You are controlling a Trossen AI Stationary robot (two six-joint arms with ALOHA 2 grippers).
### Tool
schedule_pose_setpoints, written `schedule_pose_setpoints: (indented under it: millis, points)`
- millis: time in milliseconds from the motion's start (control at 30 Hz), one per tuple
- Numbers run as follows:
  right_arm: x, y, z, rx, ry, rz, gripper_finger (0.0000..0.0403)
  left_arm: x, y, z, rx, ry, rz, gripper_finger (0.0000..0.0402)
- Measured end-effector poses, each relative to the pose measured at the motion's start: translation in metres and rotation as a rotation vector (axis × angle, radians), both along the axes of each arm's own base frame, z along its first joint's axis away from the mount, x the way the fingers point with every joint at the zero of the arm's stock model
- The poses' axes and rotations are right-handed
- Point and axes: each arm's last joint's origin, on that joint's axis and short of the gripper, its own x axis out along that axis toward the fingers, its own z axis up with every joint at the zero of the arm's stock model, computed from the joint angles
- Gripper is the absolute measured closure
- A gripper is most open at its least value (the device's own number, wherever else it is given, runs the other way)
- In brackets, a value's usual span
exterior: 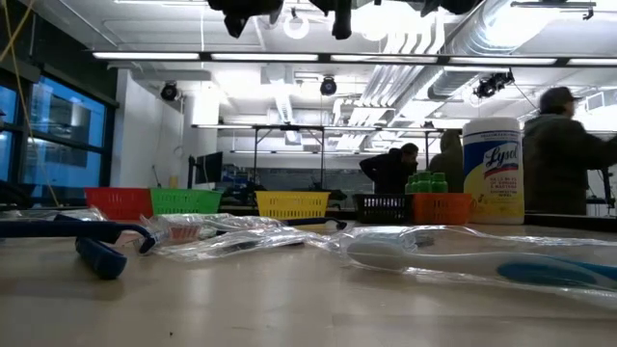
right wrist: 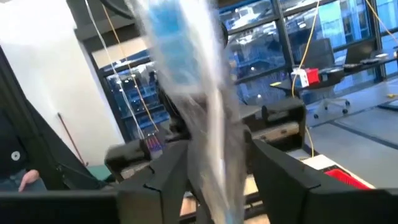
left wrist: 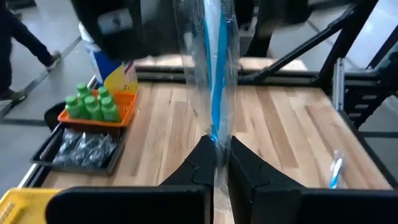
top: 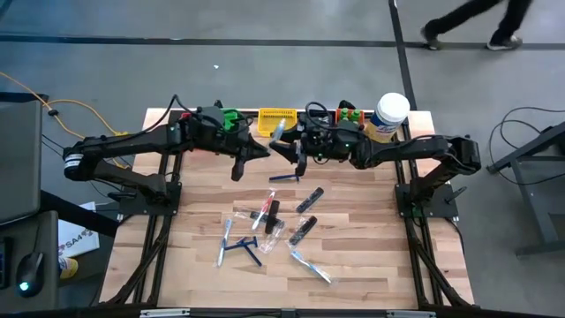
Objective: Pick & Place Travel size toiletries
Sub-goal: Put the light blue toothbrush into the yellow bin
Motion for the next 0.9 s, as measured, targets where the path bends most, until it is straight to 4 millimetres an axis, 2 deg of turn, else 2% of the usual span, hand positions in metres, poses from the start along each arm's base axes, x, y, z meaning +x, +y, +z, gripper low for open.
schedule_pose_setpoints:
  millis: [267,533,767,833,900]
  points:
    - [0.0006,0.0,0.0003,0.006,-0.014,0.003,0.0299,0.0005,0.0,0.0031,-0.01,-0.031,-0.001,0.0392]
    - [0.0005,0.0005,0.0009,-0.003,-0.019,0.029,0.0381,0.0023,0.0002,0.0017,-0.032,-0.025,-0.001,0.0392]
    - [0.0009,0.0004,-0.0005,0.008,-0.009,0.028,0.0378,0.0054,0.0003,-0.0012,-0.07,-0.011,-0.014,0.0392]
    - [0.001,0.0005,-0.0007,0.009,-0.007,0.028,0.0381,0.0054,0.0005,-0.001,-0.075,-0.013,-0.01,0.0379]
    - [0.001,0.0002,-0.0011,0.014,-0.003,0.025,0.0381,0.0054,0.001,-0.0011,-0.07,-0.011,0.007,0.0349]
